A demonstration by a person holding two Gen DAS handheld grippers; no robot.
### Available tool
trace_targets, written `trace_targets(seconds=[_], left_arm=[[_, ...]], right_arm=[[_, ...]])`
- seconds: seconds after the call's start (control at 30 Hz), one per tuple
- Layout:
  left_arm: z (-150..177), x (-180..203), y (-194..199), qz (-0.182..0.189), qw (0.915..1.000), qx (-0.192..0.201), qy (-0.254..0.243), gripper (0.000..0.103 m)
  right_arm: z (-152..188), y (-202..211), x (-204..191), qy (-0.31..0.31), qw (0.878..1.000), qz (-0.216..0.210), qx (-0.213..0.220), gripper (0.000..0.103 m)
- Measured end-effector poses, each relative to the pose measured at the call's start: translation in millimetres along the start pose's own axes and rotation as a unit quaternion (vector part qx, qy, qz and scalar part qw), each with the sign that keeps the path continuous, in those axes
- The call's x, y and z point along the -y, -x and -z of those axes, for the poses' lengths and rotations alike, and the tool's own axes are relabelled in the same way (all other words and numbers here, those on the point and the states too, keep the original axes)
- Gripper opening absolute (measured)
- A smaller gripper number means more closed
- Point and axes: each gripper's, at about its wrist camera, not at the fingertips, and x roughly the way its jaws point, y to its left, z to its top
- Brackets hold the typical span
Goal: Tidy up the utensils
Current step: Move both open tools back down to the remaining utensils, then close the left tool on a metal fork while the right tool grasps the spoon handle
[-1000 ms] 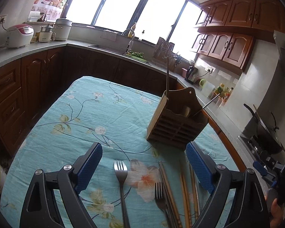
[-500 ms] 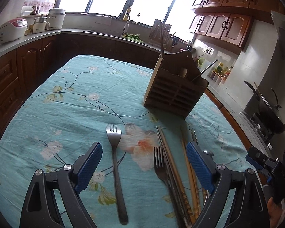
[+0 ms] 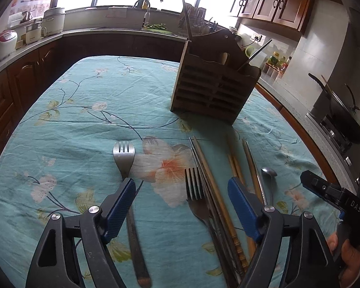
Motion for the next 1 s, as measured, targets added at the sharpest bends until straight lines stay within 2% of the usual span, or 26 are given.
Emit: trace_targets(seconds=[0.13, 0.23, 0.3, 0.37, 0.5, 0.63, 0.7, 0.73, 0.77, 0.83, 1.0], left_arm=[[-3, 2, -10, 0.005, 0.9999, -0.015, -0.006, 0.065], [-6, 5, -21, 0.005, 0.9996, -0.026, -0.014, 0.063], [-7, 7, -29, 0.001, 0.9992, -0.036, -0.019, 0.058], [-10, 8, -37, 0.005, 0.9987, -0.046, -0.021, 0.053], [-15, 13, -53, 0.001, 0.9976, -0.061, -0.032, 0.050], [-16, 17, -74, 0.003, 0.9956, -0.087, -0.034, 0.031], [-18, 20, -79, -0.003, 0.9958, -0.080, -0.043, 0.029], [-18, 22, -81, -0.003, 0.9958, -0.079, -0.047, 0.023], [-18, 22, -82, 0.003, 0.9958, -0.079, -0.045, 0.019], [-18, 19, -84, 0.017, 0.9960, -0.080, -0.037, 0.018], [-18, 10, -77, 0.031, 0.9964, -0.074, -0.027, 0.016]], right_arm=[[2, -12, 2, -0.008, 1.000, -0.001, -0.026, 0.059], [2, -22, 1, -0.010, 0.999, 0.002, -0.044, 0.054], [3, -30, 2, -0.014, 0.998, 0.004, -0.058, 0.053], [3, -36, 3, -0.020, 0.998, 0.004, -0.067, 0.047], [2, -43, 3, -0.016, 0.997, 0.009, -0.075, 0.039], [-2, -48, 3, -0.013, 0.996, 0.013, -0.082, 0.030], [-4, -52, 3, -0.012, 0.996, 0.014, -0.084, 0.025], [-5, -53, 4, -0.011, 0.996, 0.015, -0.084, 0.022], [-5, -54, 4, -0.010, 0.996, 0.016, -0.085, 0.017], [-6, -56, 5, -0.011, 0.996, 0.009, -0.088, 0.009], [-7, -52, 4, -0.014, 0.996, -0.009, -0.086, 0.005]])
